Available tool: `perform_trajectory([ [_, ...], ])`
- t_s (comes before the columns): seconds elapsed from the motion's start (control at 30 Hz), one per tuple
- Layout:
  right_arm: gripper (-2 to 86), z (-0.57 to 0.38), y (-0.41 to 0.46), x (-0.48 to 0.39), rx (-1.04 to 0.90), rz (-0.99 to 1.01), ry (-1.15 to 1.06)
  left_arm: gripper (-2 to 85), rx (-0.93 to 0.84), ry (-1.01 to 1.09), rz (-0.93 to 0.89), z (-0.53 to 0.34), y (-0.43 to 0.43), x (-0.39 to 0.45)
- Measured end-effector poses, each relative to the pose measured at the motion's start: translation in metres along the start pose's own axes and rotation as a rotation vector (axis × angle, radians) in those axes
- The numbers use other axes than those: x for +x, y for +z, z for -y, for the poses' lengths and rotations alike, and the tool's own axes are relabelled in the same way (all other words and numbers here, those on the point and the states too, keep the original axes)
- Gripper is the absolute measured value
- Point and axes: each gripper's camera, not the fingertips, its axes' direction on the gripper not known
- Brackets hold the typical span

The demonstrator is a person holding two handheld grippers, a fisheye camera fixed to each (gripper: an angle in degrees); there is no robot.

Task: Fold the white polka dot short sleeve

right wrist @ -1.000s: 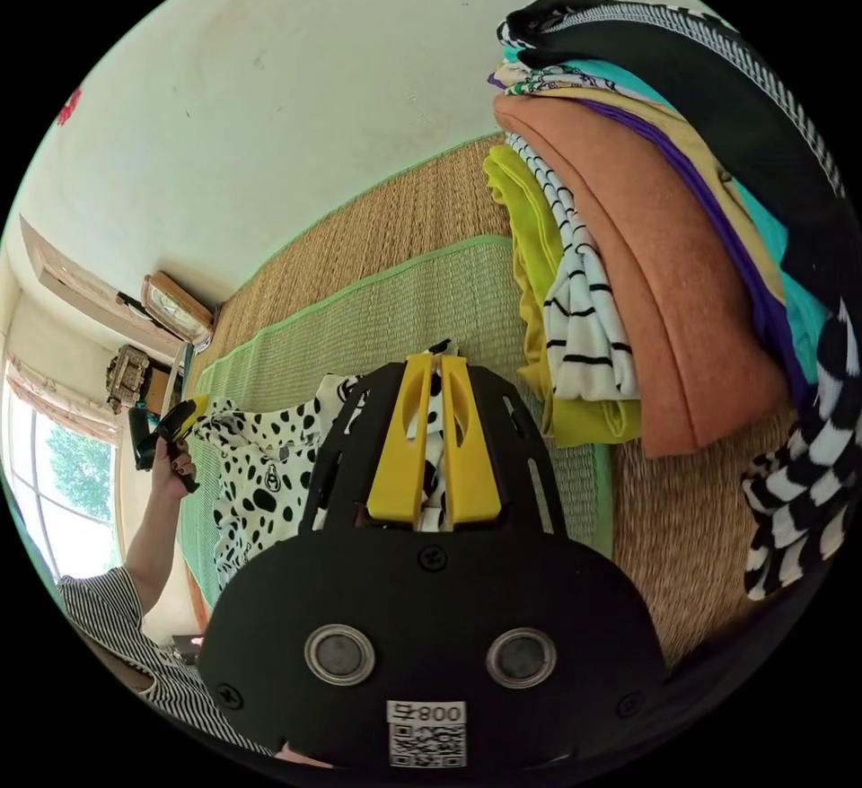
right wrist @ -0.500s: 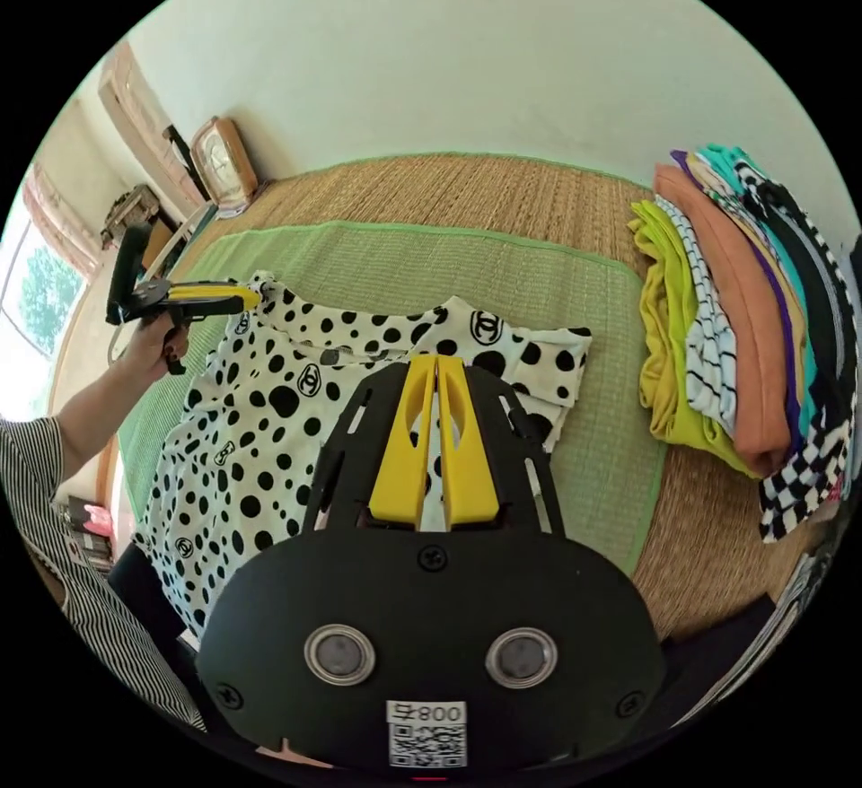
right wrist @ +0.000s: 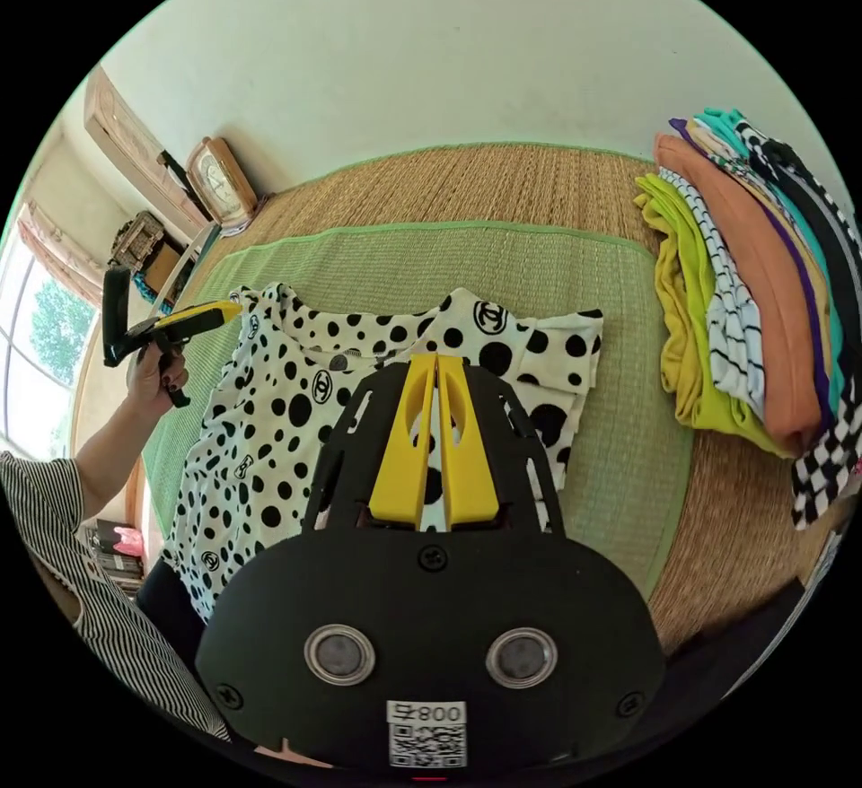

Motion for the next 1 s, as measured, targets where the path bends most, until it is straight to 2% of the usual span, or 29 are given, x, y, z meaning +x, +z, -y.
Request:
perform_trajectory([
  [0.13, 0.1, -0.069, -0.044, -0.015, -0.017, 0.046, 0.033, 2.1, -0.006, -0.076, -0.069, -0.082, -0.048, -0.003],
  [0.23, 0.2, -0.133, -0.076, -0.032, -0.067, 0.080, 0.075, 3.1, -0.081, -0.161, -0.187, -0.163, -0.077, 0.000],
  [0.37, 0.4, -0.211, -0.116, -0.052, -0.123, 0.059, 0.153, 5.0, -0.200, -0.330, -0.236, -0.269, -0.110, 0.015],
  [0.5, 1.3, -0.295, -0.164, -0.070, -0.120, 0.078, 0.265, 6.8, -0.244, -0.437, -0.206, -0.350, -0.142, 0.034],
  [0.73, 6.3, -0.374, -0.183, -0.122, -0.206, -0.020, 0.258, 8.1, -0.286, -0.503, -0.236, -0.416, -0.161, 0.049],
  [0.9, 6.5, -0.378, -0.166, -0.153, -0.250, -0.131, 0.193, 8.3, -0.299, -0.498, -0.249, -0.438, -0.163, 0.063],
  [1.0, 6.1, -0.374, -0.153, -0.155, -0.278, -0.109, 0.227, 8.3, -0.290, -0.480, -0.251, -0.447, -0.169, 0.076],
])
